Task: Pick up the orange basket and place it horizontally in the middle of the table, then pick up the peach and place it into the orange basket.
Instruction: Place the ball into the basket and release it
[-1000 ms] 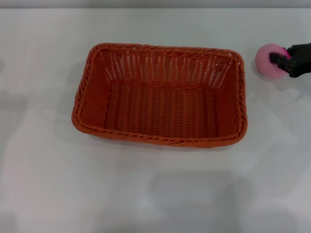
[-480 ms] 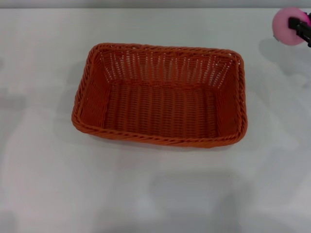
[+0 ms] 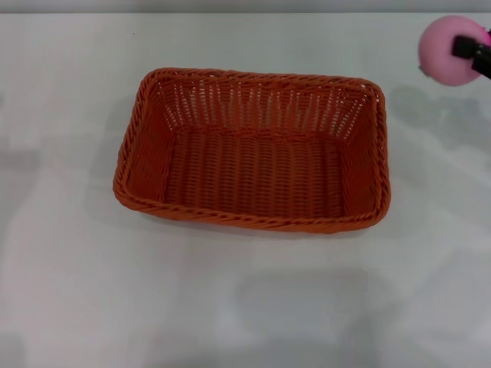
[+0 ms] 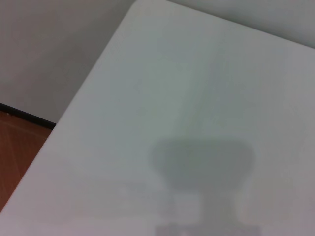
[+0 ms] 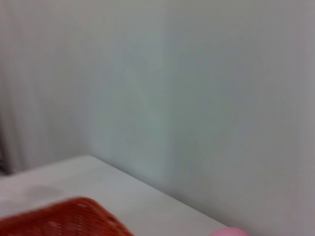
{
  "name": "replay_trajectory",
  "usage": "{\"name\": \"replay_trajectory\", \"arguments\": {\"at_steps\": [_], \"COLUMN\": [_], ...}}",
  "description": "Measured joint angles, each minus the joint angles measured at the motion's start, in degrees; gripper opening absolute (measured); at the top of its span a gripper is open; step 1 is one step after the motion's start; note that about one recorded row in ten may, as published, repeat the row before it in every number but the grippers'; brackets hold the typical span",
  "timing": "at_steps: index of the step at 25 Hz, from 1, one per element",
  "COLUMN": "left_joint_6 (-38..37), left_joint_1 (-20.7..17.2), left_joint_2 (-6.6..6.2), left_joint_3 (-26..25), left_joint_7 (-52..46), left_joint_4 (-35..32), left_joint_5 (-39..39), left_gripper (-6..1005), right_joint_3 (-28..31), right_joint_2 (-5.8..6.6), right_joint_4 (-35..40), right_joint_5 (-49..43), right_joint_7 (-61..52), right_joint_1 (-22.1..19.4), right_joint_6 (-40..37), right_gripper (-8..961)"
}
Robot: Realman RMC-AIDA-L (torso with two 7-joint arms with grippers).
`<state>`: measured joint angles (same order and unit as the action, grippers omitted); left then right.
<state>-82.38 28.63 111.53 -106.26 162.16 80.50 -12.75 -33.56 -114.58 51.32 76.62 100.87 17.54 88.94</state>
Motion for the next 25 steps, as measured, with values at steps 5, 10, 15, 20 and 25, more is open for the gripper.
{"name": "replay_trajectory", "arguments": {"at_steps": [5,10,15,20,25], "left_joint_6": [0.1,0.2,0.5,0.8,0.9], "left_joint_1": [0.0,-0.1,-0.3,-0.4,-0.5], "left_joint_2": [-0.04,-0.11,-0.1,-0.09,-0.11], "left_joint_3": [0.0,0.0,0.2,0.3,0.5], "left_joint_7": [0.0,0.0,0.0,0.1,0.1], "left_joint_4": [-0.1,-0.1,-0.1,-0.1,-0.1], "left_joint_5": [0.1,0.1,0.2,0.2,0.2], "left_gripper": [736,736,736,735,735], "right_joint_3": [-0.7,-6.2,-15.0,-21.3,-25.9], "right_joint_2": [-0.07,-0.11,-0.22,-0.48,-0.59], "right_joint_4": [-0.5,-2.0,-4.0,-6.3,-9.0], "right_joint_5": [2.0,7.2,11.0,12.6,14.3], "right_joint_7": [0.2,0.2,0.6,1.7,3.0], "right_joint_1": [0.0,-0.1,0.7,2.3,4.6], "right_joint_6": [6.9,9.8,9.0,5.7,1.7], "right_gripper": [211,214,218,221,224]}}
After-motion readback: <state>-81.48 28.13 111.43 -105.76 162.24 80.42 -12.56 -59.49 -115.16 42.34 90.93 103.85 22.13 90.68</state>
